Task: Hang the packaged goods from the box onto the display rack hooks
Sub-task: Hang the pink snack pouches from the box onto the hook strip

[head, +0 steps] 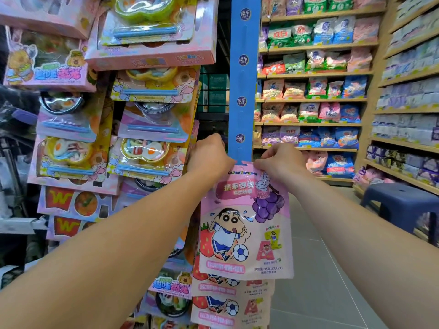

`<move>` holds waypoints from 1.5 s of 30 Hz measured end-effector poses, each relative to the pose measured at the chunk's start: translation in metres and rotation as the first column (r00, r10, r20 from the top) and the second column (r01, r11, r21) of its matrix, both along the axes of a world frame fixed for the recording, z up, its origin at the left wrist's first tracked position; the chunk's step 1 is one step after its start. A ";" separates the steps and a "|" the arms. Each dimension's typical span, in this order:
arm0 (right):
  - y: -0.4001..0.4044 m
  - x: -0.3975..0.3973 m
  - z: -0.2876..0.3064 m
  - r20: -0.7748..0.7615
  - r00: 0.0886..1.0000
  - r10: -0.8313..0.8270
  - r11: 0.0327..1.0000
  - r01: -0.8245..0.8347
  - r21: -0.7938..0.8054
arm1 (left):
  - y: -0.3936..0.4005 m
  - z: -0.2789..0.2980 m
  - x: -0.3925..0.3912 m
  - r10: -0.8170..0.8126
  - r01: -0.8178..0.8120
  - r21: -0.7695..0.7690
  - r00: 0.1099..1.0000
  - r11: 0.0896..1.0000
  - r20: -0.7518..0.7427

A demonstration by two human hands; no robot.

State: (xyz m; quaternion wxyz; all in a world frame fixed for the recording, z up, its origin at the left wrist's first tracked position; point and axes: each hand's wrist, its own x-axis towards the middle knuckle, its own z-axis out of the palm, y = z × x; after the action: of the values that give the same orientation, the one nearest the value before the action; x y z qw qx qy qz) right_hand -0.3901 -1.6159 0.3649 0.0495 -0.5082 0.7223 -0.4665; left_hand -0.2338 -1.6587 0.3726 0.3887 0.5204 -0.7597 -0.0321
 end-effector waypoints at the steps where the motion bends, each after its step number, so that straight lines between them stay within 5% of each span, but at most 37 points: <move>1: 0.001 0.000 -0.001 -0.008 1.000 0.003 1.000 -0.003 0.006 | 0.001 0.000 0.001 -0.001 0.001 -0.006 1.000 1.000 0.004; 14: 0.021 0.006 -0.020 -0.280 0.960 -0.005 0.991 -0.032 -0.128 | 0.028 -0.027 0.017 -0.082 0.112 -0.296 0.991 0.949 0.110; 19: 0.032 0.019 -0.031 -0.614 0.780 -0.123 0.969 -0.039 -0.243 | 0.041 -0.046 0.028 -0.112 0.166 -0.308 0.976 0.937 0.187; 23: 0.041 0.042 -0.047 -0.713 0.686 -0.141 0.947 -0.116 -0.299 | 0.049 -0.069 0.049 -0.189 0.241 -0.304 0.963 0.922 0.193; 35: 0.105 0.145 -0.171 -0.705 0.709 -0.013 0.969 -0.165 -0.184 | 0.100 -0.183 0.172 -0.351 0.349 0.031 0.935 0.936 0.050; 45: 0.153 0.282 -0.324 -0.514 0.800 0.311 0.927 -0.136 0.348 | 0.132 -0.338 0.300 -0.355 0.337 0.380 0.935 0.861 -0.025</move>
State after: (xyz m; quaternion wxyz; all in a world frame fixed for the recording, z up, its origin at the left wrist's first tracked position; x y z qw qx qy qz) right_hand -0.1078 -1.4632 0.0413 -0.0341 -0.6916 0.6999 -0.1750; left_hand 0.0664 -1.5267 0.0350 0.2513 0.4414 -0.8286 -0.2354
